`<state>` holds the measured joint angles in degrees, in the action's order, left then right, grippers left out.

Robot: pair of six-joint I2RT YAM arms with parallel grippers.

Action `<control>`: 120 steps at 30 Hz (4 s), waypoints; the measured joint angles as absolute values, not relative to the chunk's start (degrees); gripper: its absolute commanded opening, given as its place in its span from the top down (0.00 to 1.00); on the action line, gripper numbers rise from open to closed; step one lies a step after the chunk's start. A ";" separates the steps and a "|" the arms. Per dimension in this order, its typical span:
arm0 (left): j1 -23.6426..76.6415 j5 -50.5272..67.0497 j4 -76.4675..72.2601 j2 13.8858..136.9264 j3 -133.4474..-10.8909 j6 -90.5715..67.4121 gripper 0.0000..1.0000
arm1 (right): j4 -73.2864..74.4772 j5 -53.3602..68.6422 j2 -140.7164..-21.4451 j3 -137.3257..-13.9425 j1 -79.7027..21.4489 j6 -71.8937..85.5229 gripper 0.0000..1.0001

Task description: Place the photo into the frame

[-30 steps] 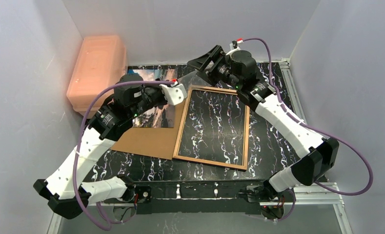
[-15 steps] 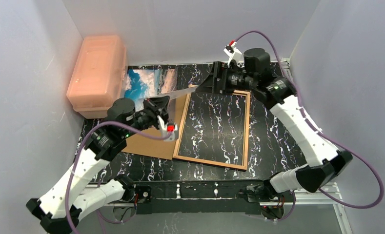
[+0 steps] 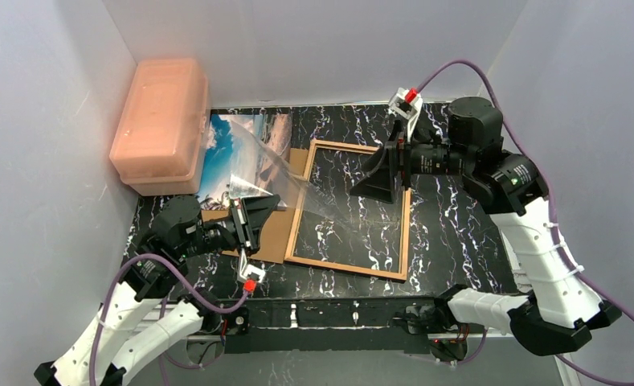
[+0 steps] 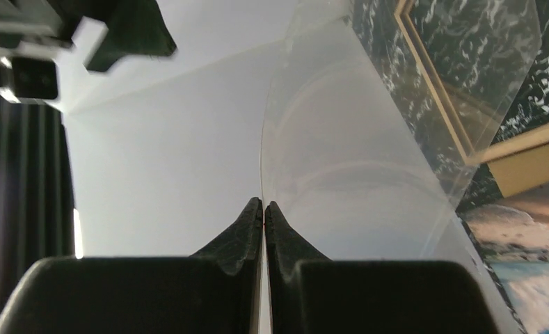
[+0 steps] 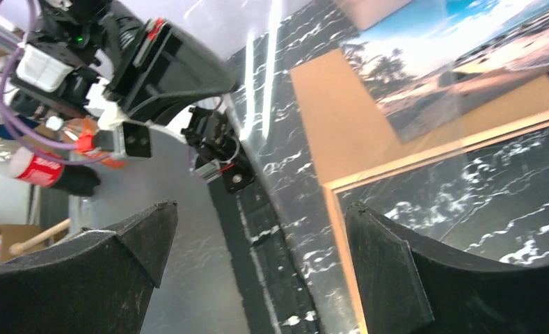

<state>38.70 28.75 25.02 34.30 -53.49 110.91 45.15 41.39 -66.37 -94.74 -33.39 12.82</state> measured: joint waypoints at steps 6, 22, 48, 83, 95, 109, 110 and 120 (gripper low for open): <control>38.68 38.89 29.26 30.35 -53.23 116.29 1.00 | 36.99 43.51 -75.94 -97.69 -30.81 9.65 0.01; 38.68 48.66 48.80 27.24 -61.67 118.76 1.00 | -69.32 63.64 -108.47 -68.45 -23.70 87.83 0.01; 38.68 50.37 54.15 29.34 -66.19 118.93 1.00 | -85.67 67.83 -121.62 -66.37 -27.46 98.30 0.01; 38.74 48.86 59.72 26.65 -69.78 119.15 1.00 | -86.15 67.81 -111.04 -63.53 -31.92 100.92 0.08; 38.74 48.62 60.03 26.52 -70.26 119.57 1.00 | -85.62 68.12 -100.86 -56.12 -28.34 100.47 0.15; 38.76 47.03 60.03 25.96 -70.24 119.98 1.00 | -85.73 68.07 -86.00 -49.43 -21.19 103.31 0.22; 38.74 46.76 60.01 25.96 -70.24 119.98 1.00 | -85.67 68.12 -84.07 -48.36 -20.62 103.28 0.22; 38.74 44.62 58.39 25.96 -69.95 119.98 1.00 | -56.05 70.48 -65.84 -47.90 -19.25 75.90 0.24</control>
